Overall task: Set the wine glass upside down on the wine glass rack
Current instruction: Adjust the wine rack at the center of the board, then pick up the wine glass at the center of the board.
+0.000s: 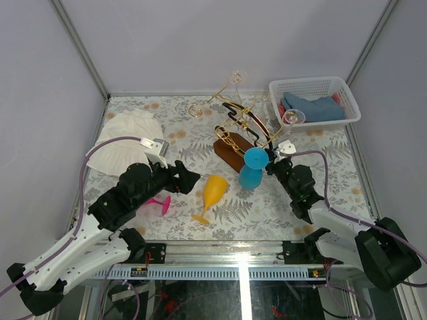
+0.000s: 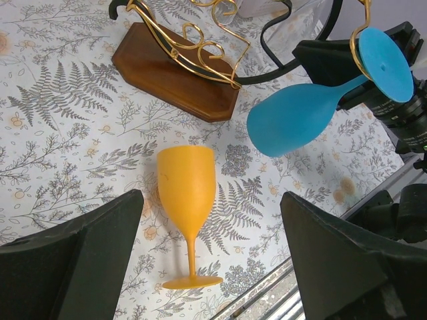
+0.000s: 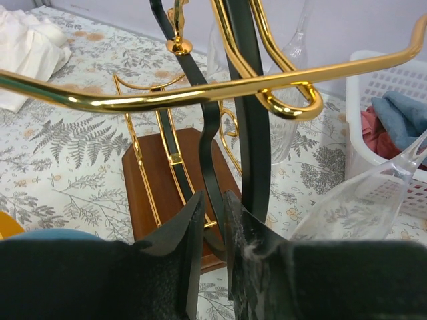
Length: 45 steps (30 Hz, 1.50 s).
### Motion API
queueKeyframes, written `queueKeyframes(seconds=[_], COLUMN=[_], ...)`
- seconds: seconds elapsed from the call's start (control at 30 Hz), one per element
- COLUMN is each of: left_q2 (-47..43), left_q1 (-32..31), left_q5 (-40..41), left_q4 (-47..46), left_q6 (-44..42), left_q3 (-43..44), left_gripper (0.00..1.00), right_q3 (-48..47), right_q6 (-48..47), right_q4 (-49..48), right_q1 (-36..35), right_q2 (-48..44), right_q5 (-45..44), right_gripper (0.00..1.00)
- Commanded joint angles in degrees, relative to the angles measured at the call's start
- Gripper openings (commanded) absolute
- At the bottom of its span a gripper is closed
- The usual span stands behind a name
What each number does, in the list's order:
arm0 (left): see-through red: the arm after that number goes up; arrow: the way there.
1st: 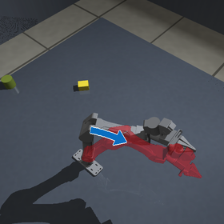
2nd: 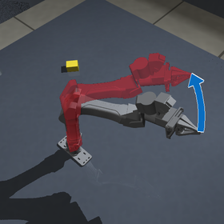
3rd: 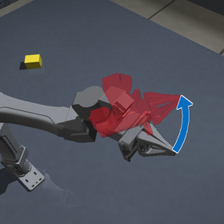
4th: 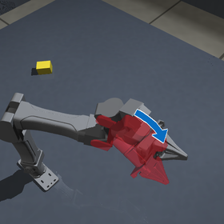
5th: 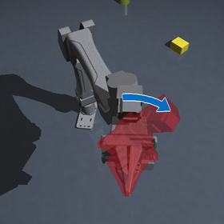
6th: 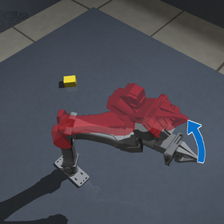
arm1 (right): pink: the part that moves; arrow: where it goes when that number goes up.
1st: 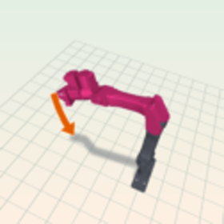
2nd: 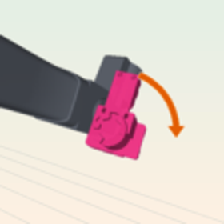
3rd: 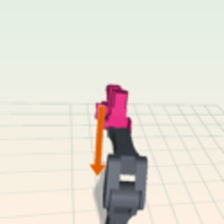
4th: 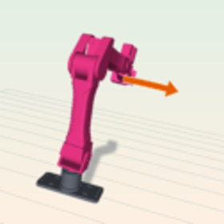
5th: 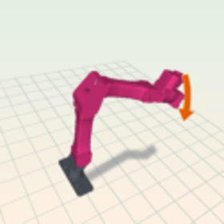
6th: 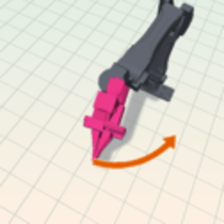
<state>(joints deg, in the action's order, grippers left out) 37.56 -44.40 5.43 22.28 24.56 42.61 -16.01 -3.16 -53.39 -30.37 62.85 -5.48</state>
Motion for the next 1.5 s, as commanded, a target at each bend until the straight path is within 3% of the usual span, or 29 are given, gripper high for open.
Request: queueKeyframes(seconds=[0.0, 0.23, 0.5, 0.53, 0.6, 0.87, 1.03, 1.47], left_q2=[-0.12, 0.95, 4.45, 4.65, 5.15, 12.86, 20.54, 31.11], left_q1=[0.70, 0.78, 0.58, -0.73, -2.14, -12.11, -15.83, -16.17], left_q5=[0.11, 1.35, -1.03, -0.61, 0.36, 5.81, 8.77, 7.67], left_q4=[-2.99, -1.98, -0.99, -1.10, -0.95, -2.35, -4.75, -13.61], left_q6=[-0.64, -0.62, 4.47, 6.75, 7.99, 13.34, 14.55, 14.15], left_q3=[-0.16, 0.16, -1.37, -3.64, -5.23, -9.72, -10.89, -12.49], left_gripper=[0.84, 0.86, 0.90, 0.91, 0.91, 0.88, 0.76, 0.33], right_q3=[-2.03, -1.42, -3.29, -5.98, -8.06, -16.00, -18.53, -21.17], right_q6=[0.54, 3.73, 14.91, 16.65, 17.39, 17.55, 17.16, 13.04], right_q4=[3.19, 15.68, 39.14, 47.49, 52.07, 63.73, 66.98, 68.89], right_q1=[2.58, 2.68, 2.64, 2.66, 2.63, 2.66, 2.68, 2.65], right_q2=[-3.63, -15.76, -35.79, -40.56, -42.66, -48.01, -48.99, -49.96], right_q5=[5.74, 3.98, -8.31, -8.76, -8.99, -9.00, -9.33, -3.80], right_gripper=[0.23, 0.37, 0.49, 0.50, 0.51, 0.52, 0.52, 0.51])
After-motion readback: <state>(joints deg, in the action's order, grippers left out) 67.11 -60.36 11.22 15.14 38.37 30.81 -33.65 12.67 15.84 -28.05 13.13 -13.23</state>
